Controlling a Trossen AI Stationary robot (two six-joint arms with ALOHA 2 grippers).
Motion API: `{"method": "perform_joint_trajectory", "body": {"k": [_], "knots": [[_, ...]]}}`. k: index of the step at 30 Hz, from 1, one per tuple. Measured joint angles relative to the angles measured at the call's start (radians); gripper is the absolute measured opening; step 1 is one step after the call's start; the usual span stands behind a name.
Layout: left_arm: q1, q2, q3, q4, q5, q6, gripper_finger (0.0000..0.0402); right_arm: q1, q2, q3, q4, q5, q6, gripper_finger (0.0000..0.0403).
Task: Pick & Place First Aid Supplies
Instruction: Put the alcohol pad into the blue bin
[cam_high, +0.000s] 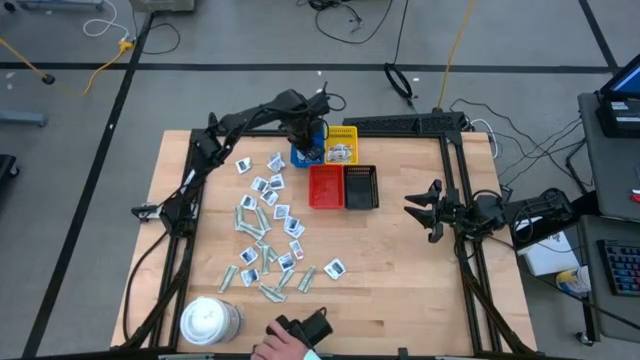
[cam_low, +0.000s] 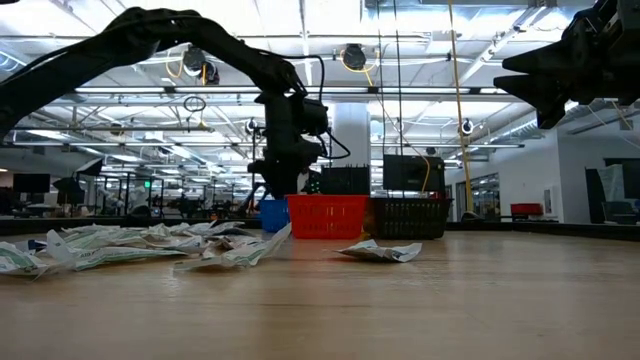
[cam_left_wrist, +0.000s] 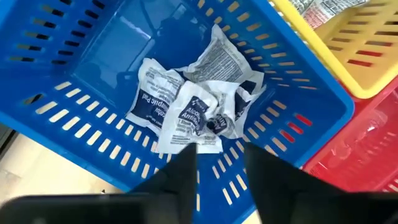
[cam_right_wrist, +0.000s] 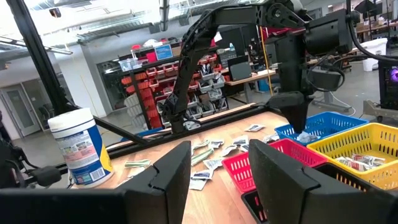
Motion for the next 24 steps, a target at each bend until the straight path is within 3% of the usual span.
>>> {"method": "perform_joint_trajectory", "body": {"k": [4, 8, 24], "knots": [[0.0, 0.0, 0.014, -0.008, -0.007, -0.007, 0.0195, 0.0, 0.0, 0.0, 0.0, 0.0, 0.0, 0.0155], [-0.007, 0.0, 0.065, -0.038, -0.007, -0.041, 0.0227, 0.0, 0.0, 0.0, 0.0, 0.0, 0.0, 0.0155], [-0.146, -0.028, 0.131, -0.294, -0.005, -0.133, 0.0239, 0.0, 0.0, 0.0, 0.0, 0.0, 0.0, 0.0155]]}}
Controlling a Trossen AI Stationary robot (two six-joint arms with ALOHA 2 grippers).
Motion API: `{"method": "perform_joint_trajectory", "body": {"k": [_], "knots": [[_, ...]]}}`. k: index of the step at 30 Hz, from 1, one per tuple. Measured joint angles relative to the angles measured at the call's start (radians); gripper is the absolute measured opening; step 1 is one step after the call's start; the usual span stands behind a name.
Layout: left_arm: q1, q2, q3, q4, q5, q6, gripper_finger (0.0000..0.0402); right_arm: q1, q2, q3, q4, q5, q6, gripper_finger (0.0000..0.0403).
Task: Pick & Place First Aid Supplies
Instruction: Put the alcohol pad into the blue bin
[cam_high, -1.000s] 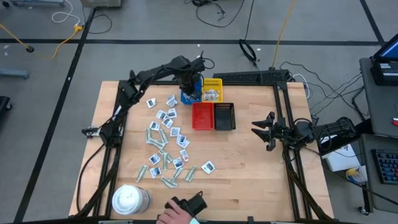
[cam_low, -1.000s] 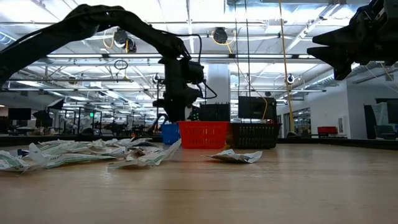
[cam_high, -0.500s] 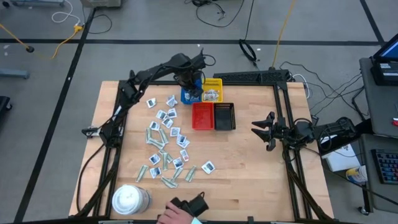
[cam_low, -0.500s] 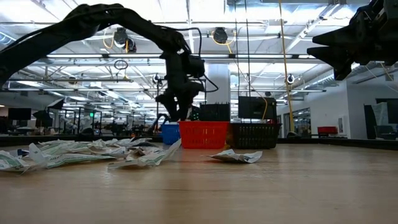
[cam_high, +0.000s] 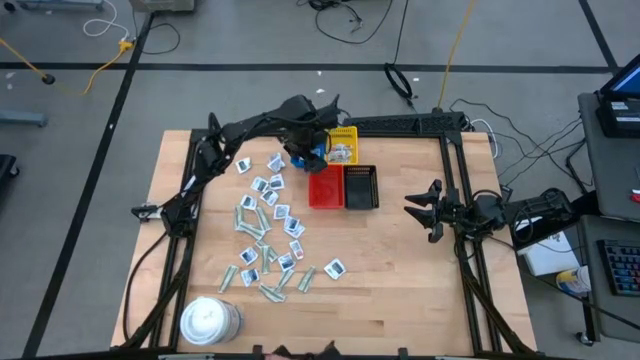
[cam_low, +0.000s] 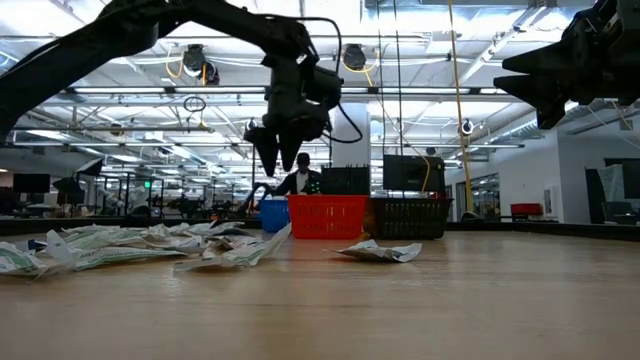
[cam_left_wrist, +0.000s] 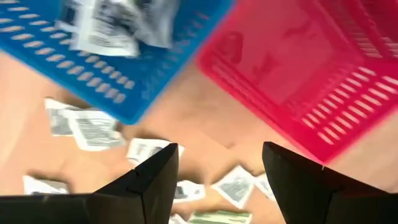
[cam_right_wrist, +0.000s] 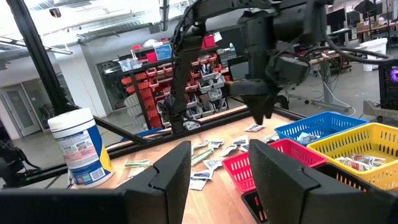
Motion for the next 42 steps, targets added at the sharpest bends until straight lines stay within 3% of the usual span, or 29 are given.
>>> {"method": "perform_joint_trajectory", "body": {"k": [8, 17, 27, 34, 42], "knots": [[-0.086, -0.078, -0.058, 0.064, -0.002, -0.051, 0.0239, 0.0, 0.0, 0.0, 0.0, 0.0, 0.0, 0.0155], [-0.233, -0.327, -0.423, 0.347, -0.001, -0.176, 0.0239, 0.0, 0.0, 0.0, 0.001, 0.0, 0.0, 0.0155], [-0.45, -0.566, -0.753, 0.52, 0.009, -0.386, 0.0239, 0.0, 0.0, 0.0, 0.0, 0.0, 0.0, 0.0155], [-0.58, -0.634, -0.84, 0.521, 0.017, -0.473, 0.0239, 0.0, 0.0, 0.0, 0.0, 0.0, 0.0, 0.0155], [-0.665, -0.621, -0.854, 0.532, 0.018, -0.526, 0.0239, 0.0, 0.0, 0.0, 0.0, 0.0, 0.0, 0.0155]]}}
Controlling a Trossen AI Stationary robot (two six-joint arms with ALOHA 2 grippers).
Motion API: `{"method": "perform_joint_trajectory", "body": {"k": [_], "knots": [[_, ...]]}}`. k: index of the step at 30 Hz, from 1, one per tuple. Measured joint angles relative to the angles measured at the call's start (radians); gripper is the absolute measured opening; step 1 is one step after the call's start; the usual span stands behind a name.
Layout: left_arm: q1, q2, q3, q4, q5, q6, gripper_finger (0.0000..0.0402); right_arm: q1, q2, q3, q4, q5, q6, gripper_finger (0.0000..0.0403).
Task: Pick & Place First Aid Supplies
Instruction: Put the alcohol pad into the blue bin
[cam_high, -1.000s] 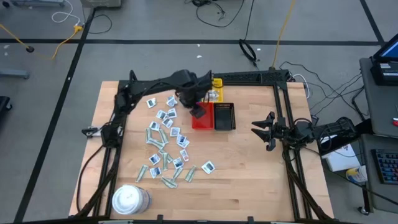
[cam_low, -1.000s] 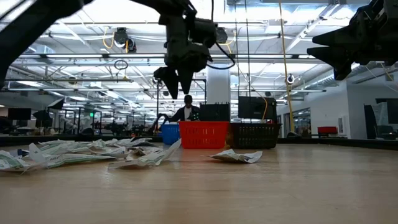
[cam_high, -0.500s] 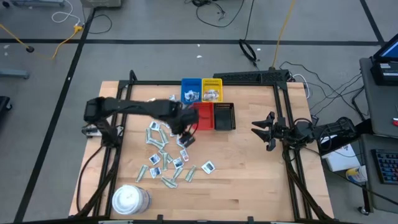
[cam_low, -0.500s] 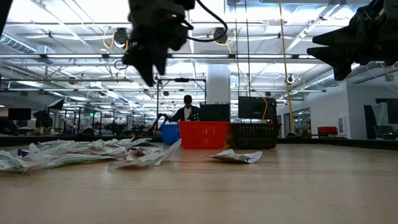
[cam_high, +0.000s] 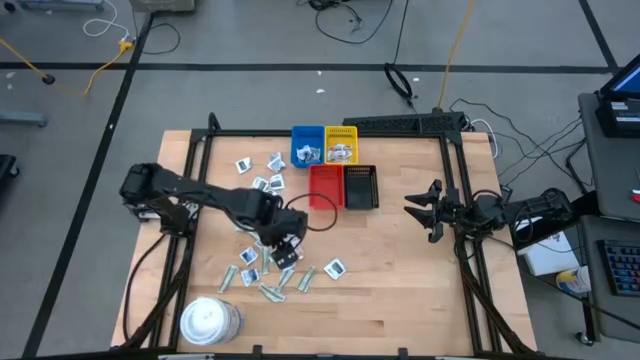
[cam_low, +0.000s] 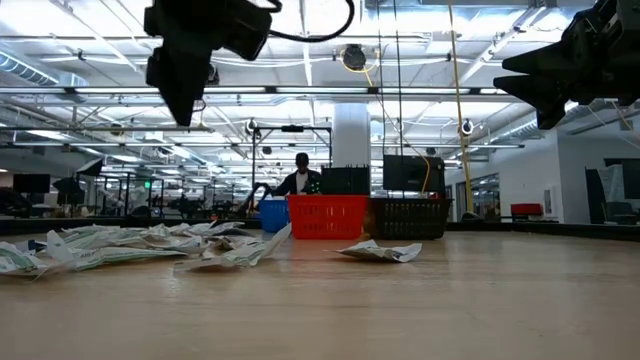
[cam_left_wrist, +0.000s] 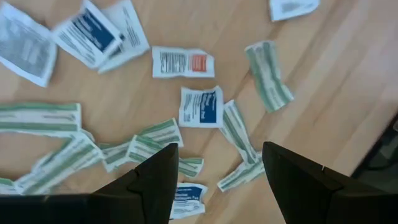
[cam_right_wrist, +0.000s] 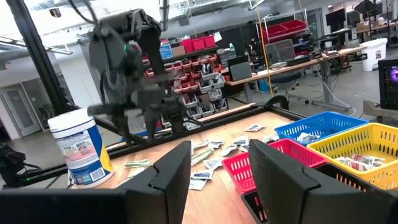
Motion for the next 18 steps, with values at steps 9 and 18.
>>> {"method": "perform_joint_trajectory", "body": {"k": [9, 18], "knots": [[-0.04, 0.106, -0.044, 0.024, -0.024, -0.008, 0.0239, 0.0, 0.0, 0.0, 0.0, 0.0, 0.0, 0.0155], [-0.058, 0.224, -0.044, 0.104, -0.09, 0.01, 0.0239, 0.0, 0.0, 0.0, 0.0, 0.0, 0.0, 0.0155]]}}
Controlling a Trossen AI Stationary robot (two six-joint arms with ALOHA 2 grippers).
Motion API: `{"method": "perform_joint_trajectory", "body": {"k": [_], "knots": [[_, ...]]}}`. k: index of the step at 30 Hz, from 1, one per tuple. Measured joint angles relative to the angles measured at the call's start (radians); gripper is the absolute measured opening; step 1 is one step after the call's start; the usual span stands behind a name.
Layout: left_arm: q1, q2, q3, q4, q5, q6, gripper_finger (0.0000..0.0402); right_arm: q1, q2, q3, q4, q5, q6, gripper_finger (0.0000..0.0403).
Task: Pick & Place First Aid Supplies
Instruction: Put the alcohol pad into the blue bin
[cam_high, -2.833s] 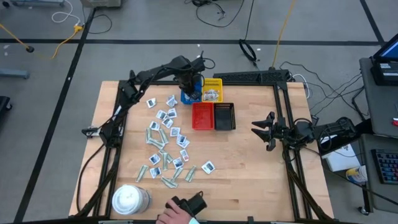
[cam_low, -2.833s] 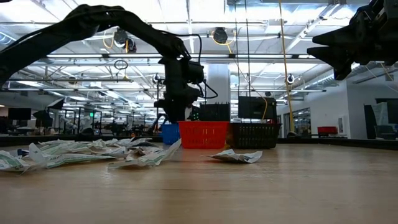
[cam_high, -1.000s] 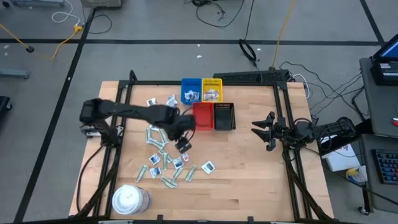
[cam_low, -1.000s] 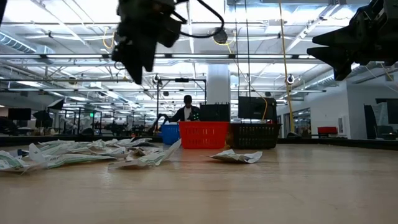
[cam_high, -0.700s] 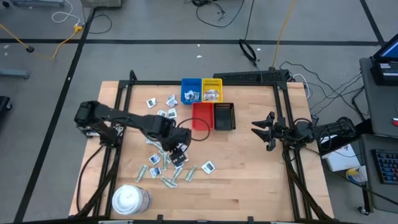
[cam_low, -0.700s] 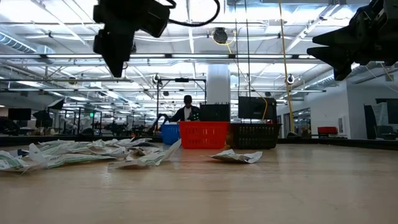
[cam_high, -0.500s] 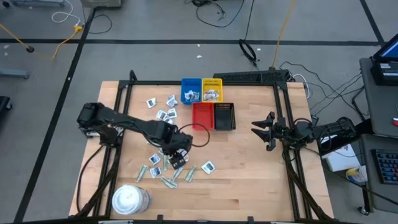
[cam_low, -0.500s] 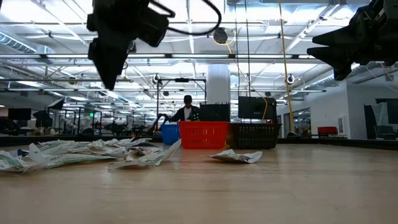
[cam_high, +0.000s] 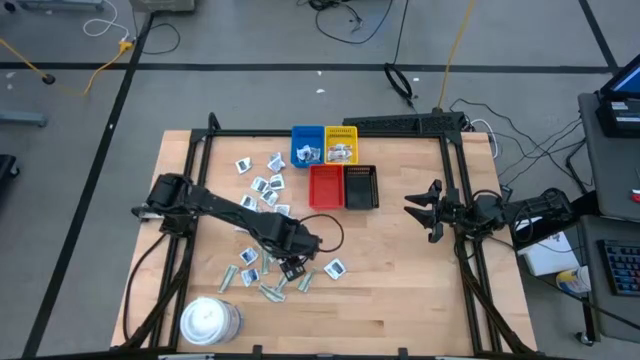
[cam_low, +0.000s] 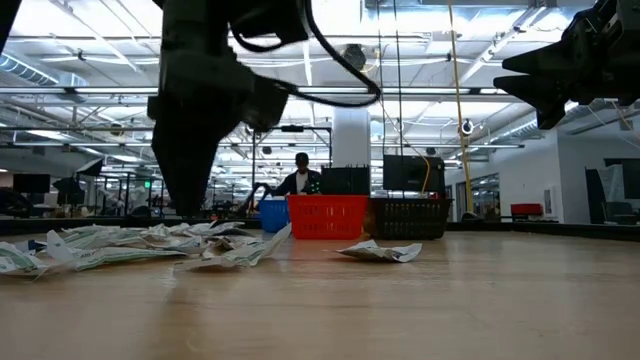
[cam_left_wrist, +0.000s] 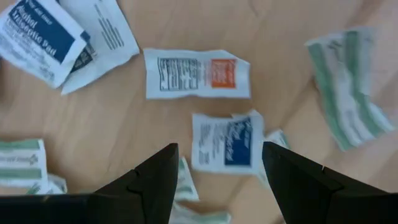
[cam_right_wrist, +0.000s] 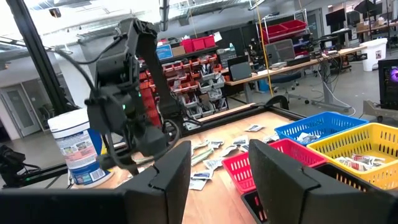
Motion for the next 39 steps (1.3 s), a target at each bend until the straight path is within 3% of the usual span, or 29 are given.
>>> {"method": "perform_joint_trajectory", "body": {"k": [7, 13, 25, 32, 39], "knots": [[-0.003, 0.054, 0.0, 0.019, -0.084, 0.036, 0.0239, 0.0, 0.0, 0.0, 0.0, 0.0, 0.0, 0.0155], [-0.003, 0.052, -0.003, 0.031, -0.097, 0.043, 0.0231, 0.0, 0.0, 0.0, 0.0, 0.0, 0.0, 0.0155], [-0.002, 0.048, -0.067, 0.12, -0.018, 0.016, 0.0115, 0.0, 0.0, 0.0, 0.0, 0.0, 0.0, 0.0155], [0.019, 0.048, -0.068, 0.117, -0.007, -0.013, 0.0014, 0.0, 0.0, 0.0, 0.0, 0.0, 0.0, 0.0155], [0.051, -0.011, -0.071, 0.096, 0.052, -0.007, 0.0003, 0.0, 0.0, 0.0, 0.0, 0.0, 0.0, 0.0155]]}}
